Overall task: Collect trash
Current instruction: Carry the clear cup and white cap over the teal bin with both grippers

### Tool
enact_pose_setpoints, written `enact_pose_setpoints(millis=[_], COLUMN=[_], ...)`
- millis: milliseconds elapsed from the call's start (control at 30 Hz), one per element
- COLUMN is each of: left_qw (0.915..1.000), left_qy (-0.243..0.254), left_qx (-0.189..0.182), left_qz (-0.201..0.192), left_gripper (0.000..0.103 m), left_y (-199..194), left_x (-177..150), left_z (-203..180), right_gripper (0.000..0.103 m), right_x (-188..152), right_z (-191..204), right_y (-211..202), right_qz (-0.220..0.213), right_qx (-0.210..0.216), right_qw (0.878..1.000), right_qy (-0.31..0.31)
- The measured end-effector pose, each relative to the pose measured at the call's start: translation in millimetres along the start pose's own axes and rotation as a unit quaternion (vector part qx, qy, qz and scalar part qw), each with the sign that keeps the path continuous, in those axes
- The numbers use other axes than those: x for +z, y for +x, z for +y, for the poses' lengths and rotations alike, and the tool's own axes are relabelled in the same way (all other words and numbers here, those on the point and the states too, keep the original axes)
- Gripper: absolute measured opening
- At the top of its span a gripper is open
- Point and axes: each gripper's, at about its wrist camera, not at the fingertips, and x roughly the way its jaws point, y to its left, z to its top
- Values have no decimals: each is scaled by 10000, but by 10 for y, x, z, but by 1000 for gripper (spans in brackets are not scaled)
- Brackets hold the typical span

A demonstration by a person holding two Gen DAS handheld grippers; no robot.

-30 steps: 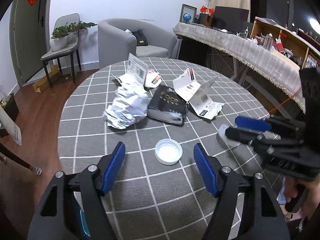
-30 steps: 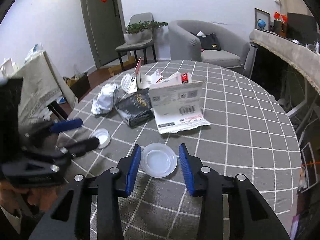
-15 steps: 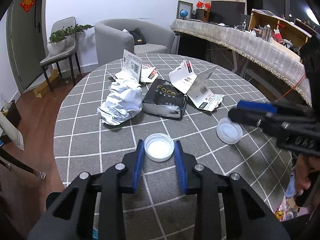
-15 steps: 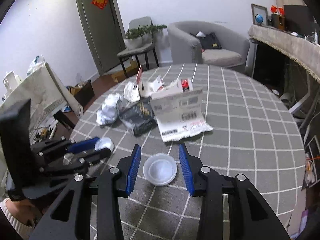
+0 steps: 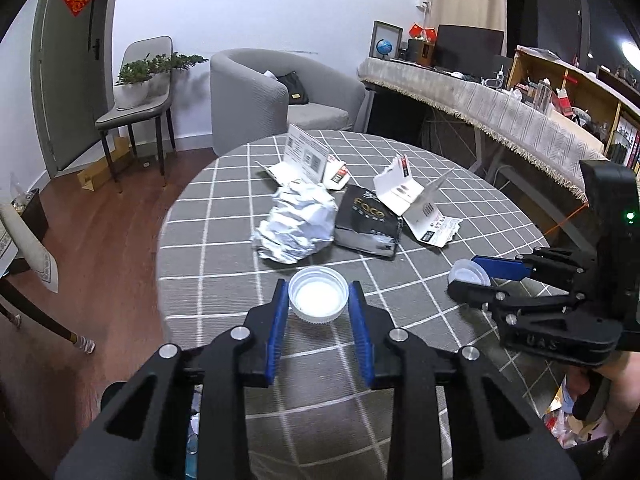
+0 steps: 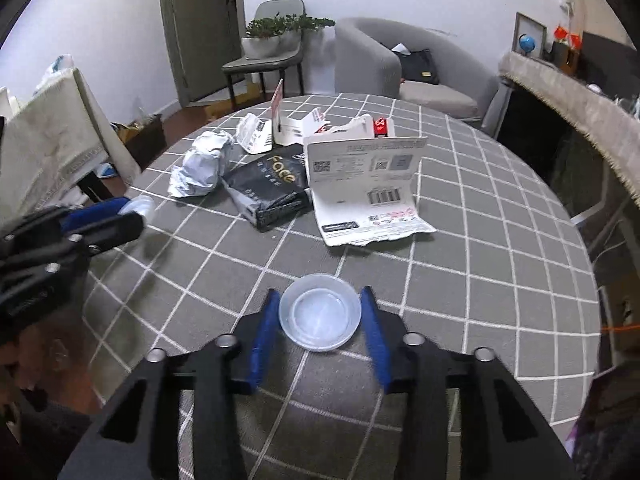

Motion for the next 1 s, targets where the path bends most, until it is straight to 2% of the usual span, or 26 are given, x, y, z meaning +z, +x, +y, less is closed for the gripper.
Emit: enact_pose_setpoints(millis=[100,233,467,800,1000], left_qw=[10000,9998,9989,9962,9915], left_qy=[-11,-59,-173,-340,-669], left_qx=[63,197,399,612,716], left_qz=[-16,0,150,515,860], left_gripper=[33,33,33,33,33], left_y=[-66,-148,-247,-319,-298], left_x=[-16,-60,-252,-609,-883], left_z=[92,265,623,1143,1528], right_gripper=[40,40,40,40,40], right_x=[41,134,333,488,561], right_z=[-36,46,416,1049,1463], right_y=[-12,-100,-267,-120,-34], right_qz=[-59,-366,-1035,-1002,-949], right_qx=[44,150,660,1102,1328], right_qw=[9997,9988,9923,9888,9859], right_qy=[239,296,174,-103,-363])
